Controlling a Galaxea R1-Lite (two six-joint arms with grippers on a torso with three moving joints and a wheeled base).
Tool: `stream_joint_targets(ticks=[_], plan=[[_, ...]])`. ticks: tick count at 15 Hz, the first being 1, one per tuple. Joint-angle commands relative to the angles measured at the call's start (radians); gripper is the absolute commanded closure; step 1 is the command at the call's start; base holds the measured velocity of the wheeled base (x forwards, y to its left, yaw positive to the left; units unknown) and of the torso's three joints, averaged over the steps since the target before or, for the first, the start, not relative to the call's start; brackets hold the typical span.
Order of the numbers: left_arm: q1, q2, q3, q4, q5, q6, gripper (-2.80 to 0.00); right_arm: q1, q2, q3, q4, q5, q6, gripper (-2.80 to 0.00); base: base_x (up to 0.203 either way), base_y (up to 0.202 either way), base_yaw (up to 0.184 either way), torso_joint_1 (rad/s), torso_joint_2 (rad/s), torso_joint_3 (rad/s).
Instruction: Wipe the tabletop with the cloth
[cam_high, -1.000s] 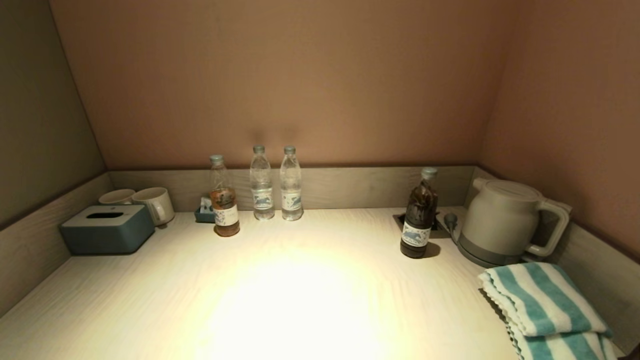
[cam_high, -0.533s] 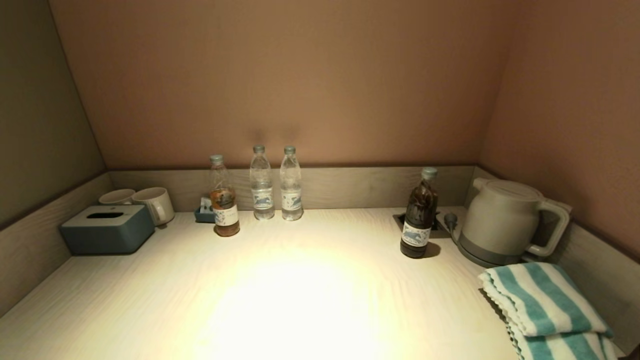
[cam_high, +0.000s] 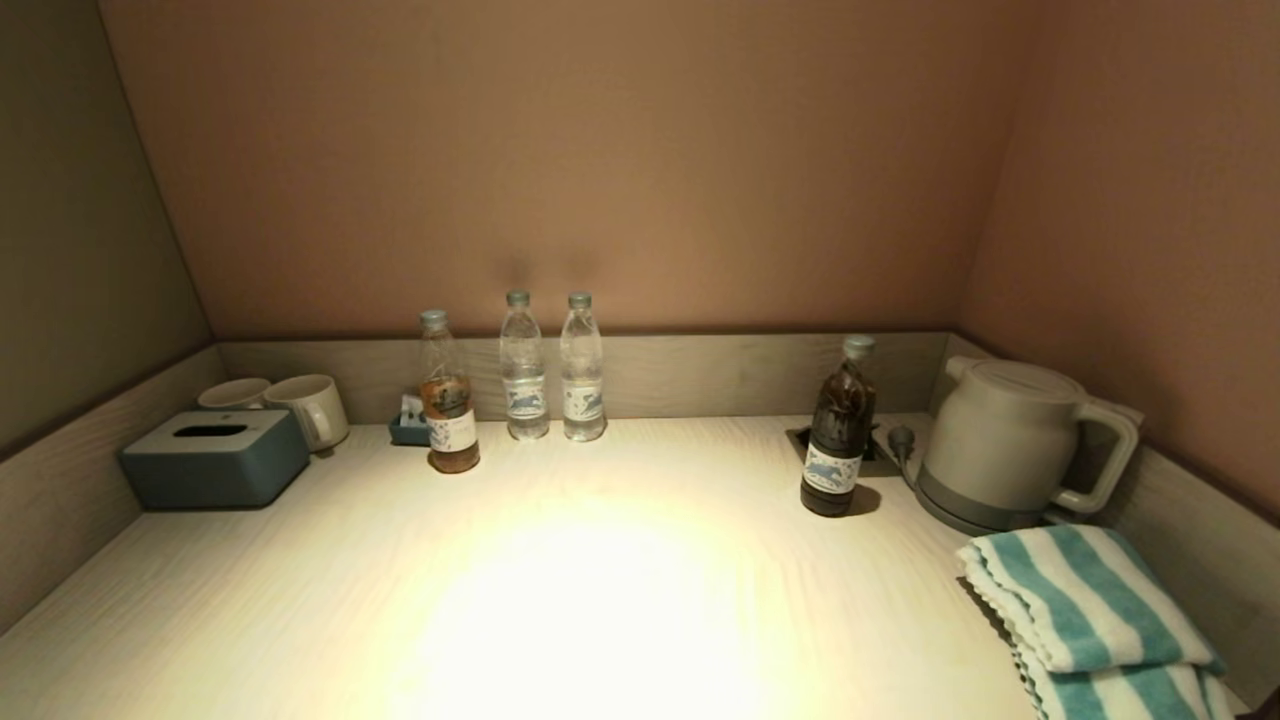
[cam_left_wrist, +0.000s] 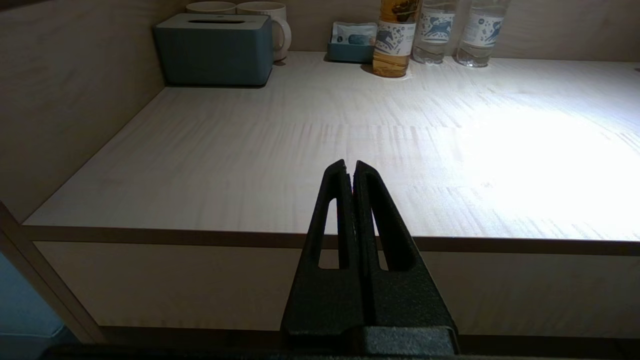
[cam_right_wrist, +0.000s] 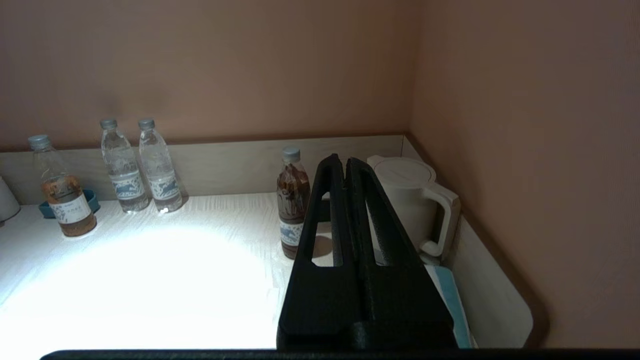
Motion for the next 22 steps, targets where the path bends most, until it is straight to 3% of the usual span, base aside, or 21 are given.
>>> stream_joint_targets(ticks=[1, 2, 5, 10, 15, 19, 22], plan=[[0.000, 0.002, 0.000, 0.000, 0.000, 0.000, 0.00, 0.095, -0.035, 0.001, 0.034, -0.175, -0.004, 0.00, 0.000, 0.000, 0.000, 0.000, 0.00, 0.000], [0.000, 0.002, 0.000, 0.000, 0.000, 0.000, 0.00, 0.137, -0.054, 0.000, 0.035, -0.231, -0.007, 0.00, 0.000, 0.000, 0.000, 0.000, 0.00, 0.000], [0.000, 0.002, 0.000, 0.000, 0.000, -0.002, 0.00, 0.175, -0.109, 0.002, 0.031, -0.291, -0.010, 0.00, 0.000, 0.000, 0.000, 0.000, 0.00, 0.000], [0.000, 0.002, 0.000, 0.000, 0.000, 0.000, 0.00, 0.175, -0.232, 0.012, 0.027, -0.299, -0.037, 0.00, 0.000, 0.000, 0.000, 0.000, 0.00, 0.000], [0.000, 0.002, 0.000, 0.000, 0.000, 0.000, 0.00, 0.177, -0.360, 0.109, 0.027, -0.295, -0.043, 0.00, 0.000, 0.000, 0.000, 0.000, 0.00, 0.000], [0.000, 0.002, 0.000, 0.000, 0.000, -0.002, 0.00, 0.178, -0.376, 0.171, 0.019, -0.304, -0.009, 0.00, 0.000, 0.000, 0.000, 0.000, 0.00, 0.000], [0.000, 0.002, 0.000, 0.000, 0.000, 0.000, 0.00, 0.178, -0.376, 0.348, -0.118, -0.307, -0.017, 0.00, 0.000, 0.000, 0.000, 0.000, 0.00, 0.000]])
